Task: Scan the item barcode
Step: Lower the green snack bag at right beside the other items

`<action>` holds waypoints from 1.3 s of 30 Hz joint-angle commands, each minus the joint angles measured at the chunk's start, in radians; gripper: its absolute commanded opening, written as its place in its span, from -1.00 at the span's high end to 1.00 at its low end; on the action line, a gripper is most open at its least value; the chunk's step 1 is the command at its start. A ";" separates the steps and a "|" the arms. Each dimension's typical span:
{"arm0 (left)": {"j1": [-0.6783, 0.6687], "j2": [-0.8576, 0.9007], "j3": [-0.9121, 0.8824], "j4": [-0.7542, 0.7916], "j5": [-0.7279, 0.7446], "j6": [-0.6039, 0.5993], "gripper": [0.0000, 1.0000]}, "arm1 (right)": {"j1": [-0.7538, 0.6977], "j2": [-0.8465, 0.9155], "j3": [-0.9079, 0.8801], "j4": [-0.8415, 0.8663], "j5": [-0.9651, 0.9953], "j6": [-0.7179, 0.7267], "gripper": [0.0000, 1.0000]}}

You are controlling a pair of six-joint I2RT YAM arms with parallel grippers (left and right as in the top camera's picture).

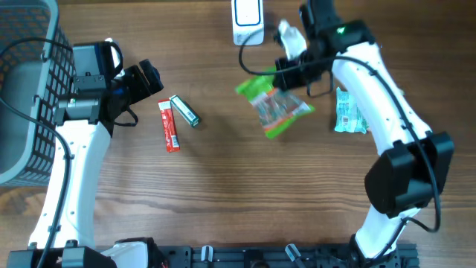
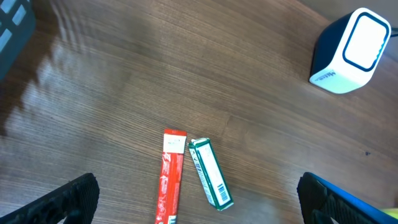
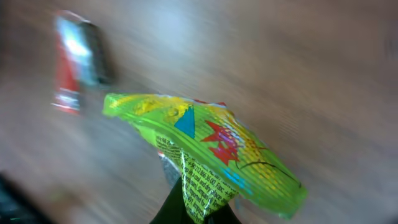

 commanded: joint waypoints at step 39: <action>0.003 0.002 0.003 0.003 -0.006 0.006 -1.00 | 0.106 -0.002 -0.451 0.382 0.424 0.330 0.36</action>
